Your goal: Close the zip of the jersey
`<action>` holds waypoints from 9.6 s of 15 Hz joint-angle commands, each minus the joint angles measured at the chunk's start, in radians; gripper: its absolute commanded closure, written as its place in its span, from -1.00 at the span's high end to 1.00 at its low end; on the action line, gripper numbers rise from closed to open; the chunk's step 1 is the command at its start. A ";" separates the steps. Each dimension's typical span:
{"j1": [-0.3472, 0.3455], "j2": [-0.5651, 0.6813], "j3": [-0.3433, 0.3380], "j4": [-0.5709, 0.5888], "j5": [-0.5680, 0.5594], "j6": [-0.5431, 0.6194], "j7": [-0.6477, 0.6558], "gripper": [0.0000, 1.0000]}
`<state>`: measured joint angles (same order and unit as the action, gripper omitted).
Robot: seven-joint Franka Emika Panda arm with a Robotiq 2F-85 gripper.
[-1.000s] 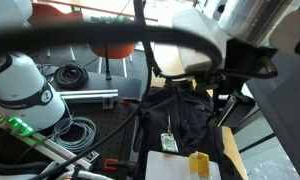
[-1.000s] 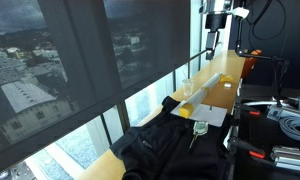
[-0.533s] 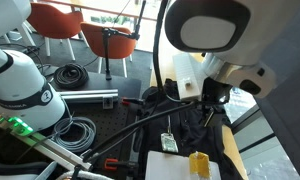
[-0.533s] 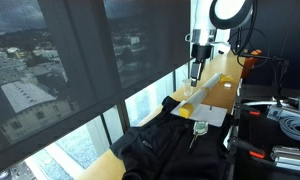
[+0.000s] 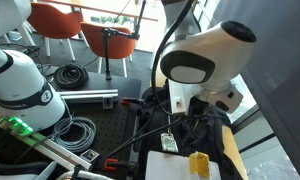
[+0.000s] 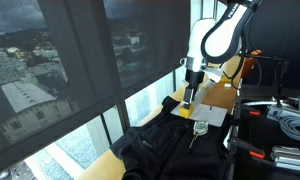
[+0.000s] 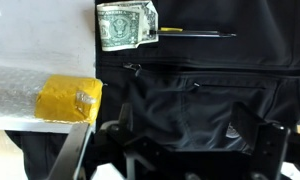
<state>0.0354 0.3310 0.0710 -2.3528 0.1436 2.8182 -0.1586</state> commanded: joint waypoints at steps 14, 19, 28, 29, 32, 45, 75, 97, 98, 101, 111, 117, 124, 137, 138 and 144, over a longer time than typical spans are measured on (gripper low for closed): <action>-0.087 0.334 0.060 0.223 -0.027 0.081 0.000 1.00; -0.087 0.371 0.046 0.246 -0.033 0.075 0.007 1.00; -0.104 0.417 0.040 0.272 -0.035 0.071 0.012 1.00; -0.104 0.421 0.040 0.273 -0.035 0.071 0.013 1.00; -0.103 0.435 0.036 0.277 -0.035 0.073 0.015 1.00; -0.115 0.485 0.014 0.327 -0.046 0.076 0.012 -0.62; 0.112 0.276 0.025 0.177 -0.226 0.052 0.024 -0.96; 0.077 0.320 0.282 0.405 -0.007 -0.408 -0.123 -0.96; 0.078 0.337 0.287 0.421 -0.003 -0.412 -0.130 -0.96; 0.085 0.375 0.300 0.461 0.004 -0.425 -0.143 -0.96; 0.117 0.471 0.345 0.571 0.015 -0.505 -0.159 -0.96; 0.078 0.500 0.412 0.584 0.073 -0.522 -0.278 -0.96; 0.065 0.539 0.471 0.598 0.113 -0.531 -0.404 -0.96; 0.030 0.310 0.390 0.346 0.076 -0.462 -0.377 1.00; 0.031 0.280 0.366 0.311 0.063 -0.441 -0.374 1.00; 0.025 0.096 0.216 0.105 -0.082 -0.297 -0.344 1.00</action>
<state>0.0574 0.5433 0.3435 -2.1329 0.1252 2.4520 -0.5351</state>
